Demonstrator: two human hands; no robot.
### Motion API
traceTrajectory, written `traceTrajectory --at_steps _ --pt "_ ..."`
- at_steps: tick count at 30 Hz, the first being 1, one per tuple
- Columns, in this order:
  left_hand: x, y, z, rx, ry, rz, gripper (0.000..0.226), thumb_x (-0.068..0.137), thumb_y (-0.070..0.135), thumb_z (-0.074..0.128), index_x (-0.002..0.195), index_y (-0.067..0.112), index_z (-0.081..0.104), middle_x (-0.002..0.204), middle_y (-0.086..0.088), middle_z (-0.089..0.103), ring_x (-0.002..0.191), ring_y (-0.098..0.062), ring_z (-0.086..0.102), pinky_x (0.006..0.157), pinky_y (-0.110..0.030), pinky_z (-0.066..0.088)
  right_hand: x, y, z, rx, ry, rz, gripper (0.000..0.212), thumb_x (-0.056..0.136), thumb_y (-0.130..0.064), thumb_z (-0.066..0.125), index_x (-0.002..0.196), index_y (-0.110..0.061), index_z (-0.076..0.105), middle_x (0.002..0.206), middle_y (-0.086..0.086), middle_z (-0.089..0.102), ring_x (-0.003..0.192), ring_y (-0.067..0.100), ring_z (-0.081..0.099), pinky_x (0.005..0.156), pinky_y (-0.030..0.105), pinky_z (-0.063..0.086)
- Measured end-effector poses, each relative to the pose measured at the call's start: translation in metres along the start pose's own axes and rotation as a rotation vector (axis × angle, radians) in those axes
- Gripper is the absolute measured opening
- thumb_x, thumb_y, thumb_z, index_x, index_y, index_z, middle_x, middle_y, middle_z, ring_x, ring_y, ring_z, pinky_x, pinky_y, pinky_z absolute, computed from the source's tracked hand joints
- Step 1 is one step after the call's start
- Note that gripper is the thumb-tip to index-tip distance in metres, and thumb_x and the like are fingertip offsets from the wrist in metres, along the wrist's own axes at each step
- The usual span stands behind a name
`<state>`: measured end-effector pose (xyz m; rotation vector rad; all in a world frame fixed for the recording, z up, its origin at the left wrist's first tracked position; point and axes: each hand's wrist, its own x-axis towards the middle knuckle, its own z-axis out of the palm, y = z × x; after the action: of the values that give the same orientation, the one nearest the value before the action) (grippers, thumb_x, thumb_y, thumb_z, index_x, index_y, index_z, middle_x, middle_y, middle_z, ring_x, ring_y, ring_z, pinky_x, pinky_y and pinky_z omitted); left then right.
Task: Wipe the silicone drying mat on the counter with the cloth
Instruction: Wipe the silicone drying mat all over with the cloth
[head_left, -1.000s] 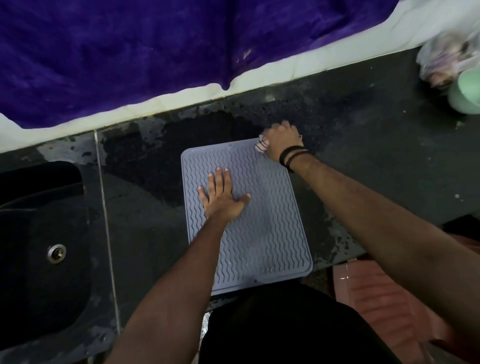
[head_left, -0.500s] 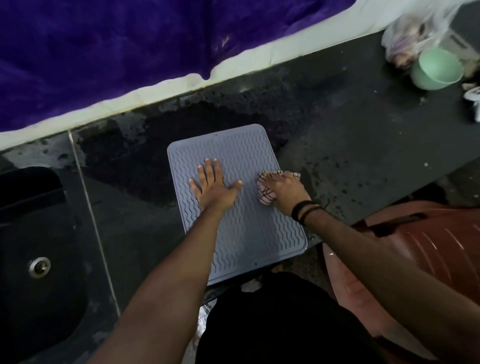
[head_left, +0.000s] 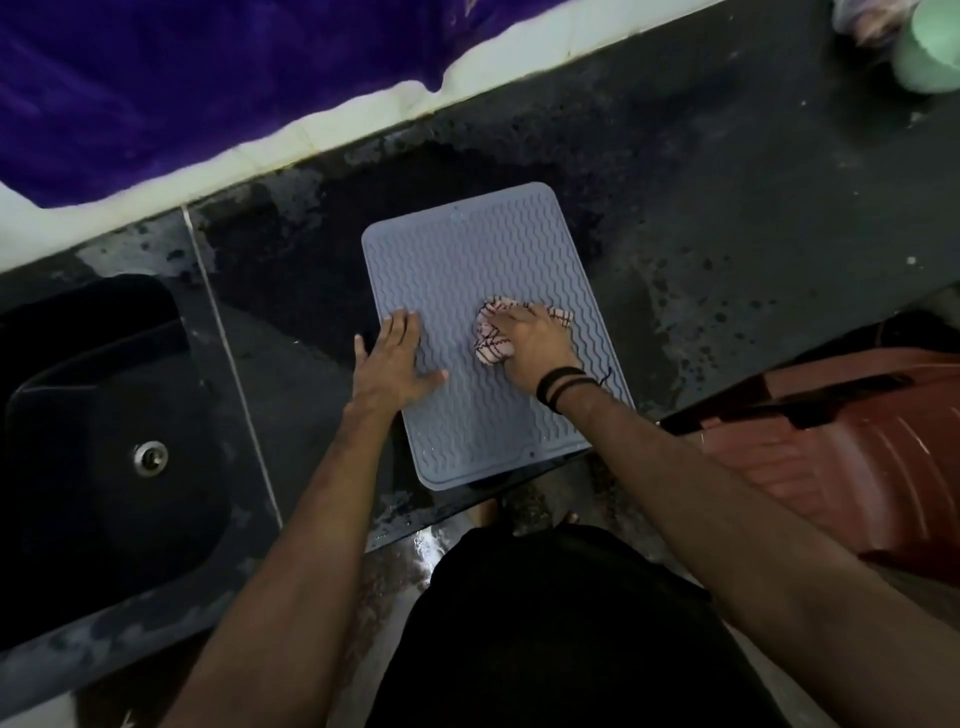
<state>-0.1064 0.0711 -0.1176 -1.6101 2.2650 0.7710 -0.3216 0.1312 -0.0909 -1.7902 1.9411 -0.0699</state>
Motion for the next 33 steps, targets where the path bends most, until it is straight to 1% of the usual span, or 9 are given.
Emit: traceTrajectory --at_steps 6,11,15,17,19,21,25,29,33 --pt "-0.001 0.001 0.006 0.028 -0.022 -0.055 0.098 0.091 0.069 0.049 0.160 0.028 -0.008 0.167 0.008 -0.018 0.154 -0.010 -0.013 0.117 -0.063 -0.014 -0.049 0.010 0.017 -0.149 -0.014 -0.085 0.063 0.086 -0.014 0.056 0.146 -0.023 0.039 0.152 0.000 0.035 0.140 0.032 0.026 0.114 0.051 0.025" --pt "-0.003 -0.001 0.007 0.041 -0.008 -0.043 0.098 0.091 0.072 0.045 0.160 0.028 -0.008 0.167 0.008 -0.017 0.154 -0.011 -0.012 0.117 -0.063 -0.014 -0.120 0.028 0.032 -0.252 -0.002 -0.168 0.069 0.079 -0.006 0.057 0.143 -0.026 0.042 0.143 -0.004 0.047 0.130 0.027 0.038 0.107 0.042 0.030" --pt "-0.014 0.001 0.006 0.053 0.044 -0.019 0.091 0.095 0.069 0.040 0.161 0.025 -0.005 0.168 0.002 -0.016 0.155 -0.015 -0.009 0.120 -0.058 -0.013 -0.105 0.021 0.014 -0.207 -0.039 -0.137 0.057 0.079 -0.018 0.062 0.134 -0.025 0.051 0.134 -0.001 0.054 0.125 0.027 0.044 0.106 0.043 0.035" --pt "-0.023 -0.006 0.006 0.019 0.052 0.004 0.087 0.097 0.067 0.037 0.161 0.025 -0.003 0.168 0.003 -0.015 0.155 -0.014 -0.008 0.119 -0.056 -0.016 -0.086 0.008 0.007 -0.134 0.051 -0.115 0.052 0.077 -0.019 0.065 0.129 -0.021 0.055 0.128 0.004 0.058 0.121 0.028 0.047 0.103 0.042 0.037" --pt "-0.028 -0.015 0.004 0.033 -0.008 0.030 0.085 0.099 0.064 0.038 0.161 0.024 -0.004 0.168 0.004 -0.015 0.155 -0.014 -0.008 0.120 -0.059 -0.015 -0.067 -0.010 0.008 -0.092 0.097 -0.123 0.056 0.079 -0.014 0.065 0.133 -0.019 0.051 0.133 0.006 0.054 0.125 0.029 0.045 0.105 0.043 0.035" --pt "-0.029 -0.020 0.002 0.069 -0.055 0.035 0.086 0.099 0.063 0.039 0.161 0.024 -0.006 0.167 0.005 -0.016 0.155 -0.014 -0.008 0.119 -0.061 -0.014 -0.056 -0.025 0.015 -0.091 0.046 -0.150 0.064 0.082 -0.011 0.063 0.142 -0.016 0.041 0.144 0.006 0.045 0.131 0.028 0.039 0.110 0.043 0.032" --pt "-0.030 -0.022 0.011 0.056 -0.019 0.029 0.084 0.099 0.064 0.036 0.160 0.028 -0.008 0.167 0.007 -0.017 0.154 -0.014 -0.011 0.119 -0.061 -0.014 -0.076 -0.015 0.036 -0.230 0.000 -0.182 0.066 0.086 -0.012 0.059 0.147 -0.018 0.034 0.154 0.002 0.033 0.136 0.030 0.032 0.111 0.047 0.030" --pt "-0.032 -0.035 0.025 0.029 0.083 0.107 0.081 0.098 0.068 0.029 0.160 0.031 -0.007 0.167 0.008 -0.015 0.155 -0.016 -0.010 0.119 -0.059 -0.013 -0.114 0.006 0.045 -0.294 -0.004 -0.224 0.063 0.085 -0.008 0.051 0.144 -0.024 0.038 0.149 -0.002 0.041 0.129 0.030 0.039 0.104 0.044 0.035" --pt "-0.031 -0.043 0.034 0.019 0.156 0.174 0.081 0.097 0.069 0.027 0.161 0.029 -0.003 0.168 0.006 -0.010 0.155 -0.016 -0.009 0.121 -0.054 -0.010 -0.106 0.000 0.032 -0.204 -0.014 -0.177 0.060 0.075 -0.015 0.063 0.133 -0.024 0.052 0.131 0.000 0.056 0.123 0.028 0.045 0.101 0.043 0.038"
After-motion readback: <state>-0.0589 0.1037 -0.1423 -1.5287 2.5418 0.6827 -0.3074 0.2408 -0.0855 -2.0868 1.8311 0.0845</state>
